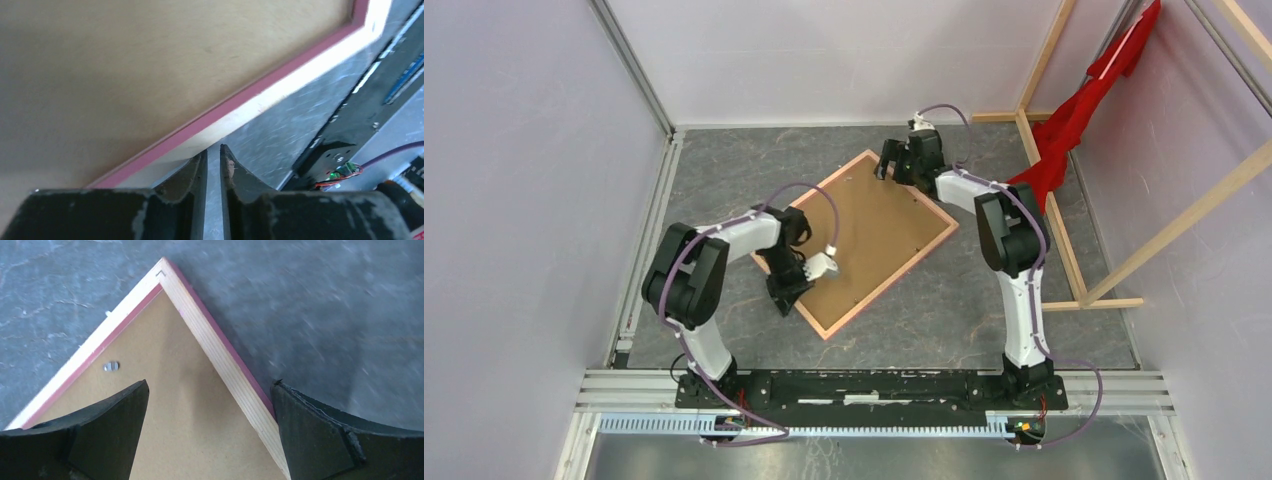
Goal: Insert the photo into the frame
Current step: Adjust the photo frame at the center of the board.
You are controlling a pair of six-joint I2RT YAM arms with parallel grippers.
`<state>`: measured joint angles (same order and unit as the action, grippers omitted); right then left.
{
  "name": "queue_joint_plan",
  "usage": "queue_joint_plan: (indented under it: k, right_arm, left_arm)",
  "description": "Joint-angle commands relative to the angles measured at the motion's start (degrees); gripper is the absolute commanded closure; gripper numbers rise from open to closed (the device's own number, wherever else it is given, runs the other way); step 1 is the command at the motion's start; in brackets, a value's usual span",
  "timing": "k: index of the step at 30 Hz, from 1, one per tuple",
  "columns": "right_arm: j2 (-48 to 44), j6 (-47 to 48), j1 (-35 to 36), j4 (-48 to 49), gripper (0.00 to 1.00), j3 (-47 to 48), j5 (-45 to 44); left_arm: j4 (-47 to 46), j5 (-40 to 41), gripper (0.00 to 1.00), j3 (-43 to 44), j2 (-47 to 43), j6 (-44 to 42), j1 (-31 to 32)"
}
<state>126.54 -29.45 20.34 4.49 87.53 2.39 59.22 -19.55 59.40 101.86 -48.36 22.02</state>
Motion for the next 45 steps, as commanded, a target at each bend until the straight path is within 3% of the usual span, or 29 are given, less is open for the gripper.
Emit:
queue_joint_plan:
  k: [1,5,9,15,20,25,29,35,40,45]
  right_arm:
    - [4.5,0.3,3.6,-7.2,0.02,11.1,5.9]
    - [3.1,3.2,2.2,-8.9,0.02,12.4,0.2]
    - [-3.5,5.1,0.2,-6.6,0.02,7.1,-4.2]
    - [-11.7,5.7,-1.9,-11.0,0.02,2.1,-3.6]
    - [-26.2,1.7,-1.9,-6.4,0.02,-18.1,-2.5]
    - [-40.0,-1.1,-1.7,-2.7,0.02,-37.4,2.6]
    - [-48.2,-2.5,-1.4,-2.2,0.02,-48.0,6.9]
    - [-52.8,-7.5,-1.3,4.1,0.02,-59.1,14.6]
    - [-46.8,-10.0,-1.4,10.9,0.02,-59.7,18.1]
    - [-39.8,-7.4,-2.0,9.3,0.02,-51.9,16.3]
  left_arm:
    - [-6.2,-6.3,0.74,0.8,1.7,3.8,7.5]
    - [-0.7,-6.2,0.63,2.2,1.6,1.9,7.5]
    - [4.9,-4.7,0.61,3.2,-1.5,-1.7,5.0]
    - [14.3,-5.6,0.6,15.5,-3.1,-7.6,-6.1]
    - [9.0,-3.2,0.74,30.5,5.2,-0.6,-17.1]
    - [-1.4,0.3,0.77,39.1,13.8,9.4,-24.2]
    - [-8.1,3.2,0.8,39.4,17.3,13.0,-25.4]
    - [-8.8,-1.0,0.8,34.8,18.6,12.3,-23.9]
    - [-9.1,-1.8,0.8,27.2,16.2,9.8,-22.7]
    - [-7.1,-3.8,0.8,20.4,12.5,6.0,-20.8]
